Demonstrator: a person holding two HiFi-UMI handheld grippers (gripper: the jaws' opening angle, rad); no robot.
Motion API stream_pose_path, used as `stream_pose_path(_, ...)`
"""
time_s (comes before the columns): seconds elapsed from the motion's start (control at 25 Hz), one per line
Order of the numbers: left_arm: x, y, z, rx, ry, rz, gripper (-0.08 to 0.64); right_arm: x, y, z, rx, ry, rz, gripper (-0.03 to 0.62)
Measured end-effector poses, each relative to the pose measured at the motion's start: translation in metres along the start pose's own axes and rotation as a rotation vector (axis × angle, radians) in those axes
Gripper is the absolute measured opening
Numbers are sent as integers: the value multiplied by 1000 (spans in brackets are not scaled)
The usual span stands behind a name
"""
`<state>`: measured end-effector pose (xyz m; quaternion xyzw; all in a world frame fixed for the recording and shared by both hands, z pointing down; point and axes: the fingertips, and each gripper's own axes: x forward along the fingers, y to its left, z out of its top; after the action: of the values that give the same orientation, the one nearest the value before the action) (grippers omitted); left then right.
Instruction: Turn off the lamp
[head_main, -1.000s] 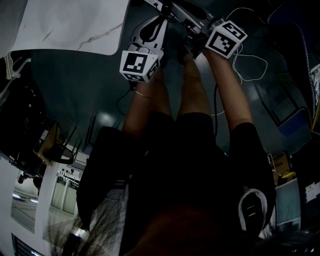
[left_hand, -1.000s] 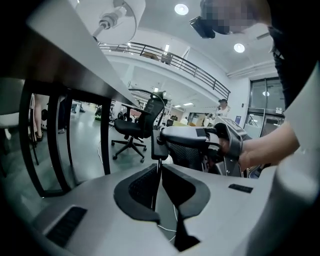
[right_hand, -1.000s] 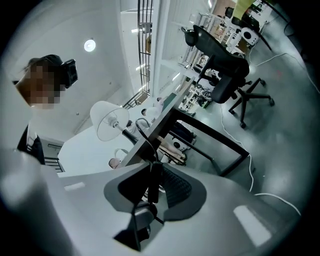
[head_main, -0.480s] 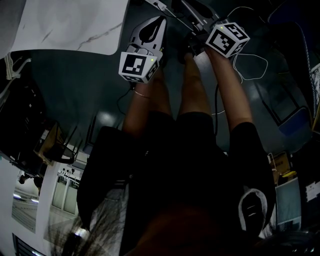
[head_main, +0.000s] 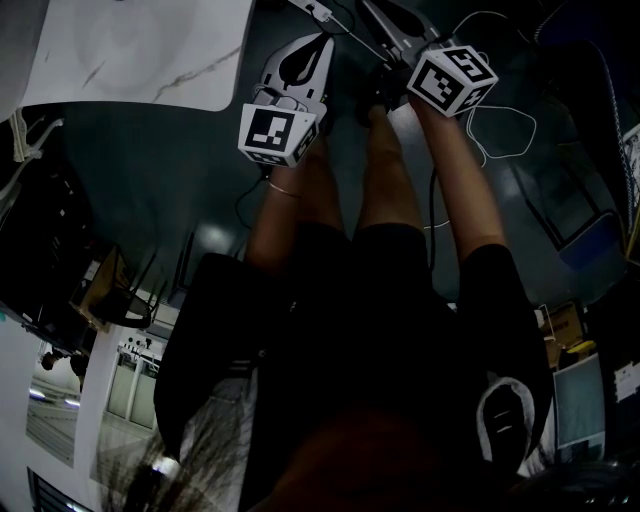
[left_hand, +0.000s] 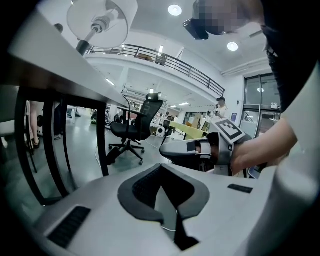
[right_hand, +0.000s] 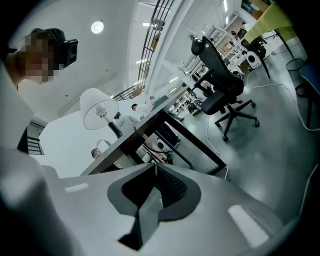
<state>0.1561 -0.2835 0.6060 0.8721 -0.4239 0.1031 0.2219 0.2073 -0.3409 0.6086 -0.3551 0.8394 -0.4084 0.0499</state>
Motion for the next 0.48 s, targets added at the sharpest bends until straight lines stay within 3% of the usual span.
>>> stream_pose_path(0.48, 1, -7, 7, 31, -3, -5, 6, -10, 7, -6, -35, 16, -3, 1)
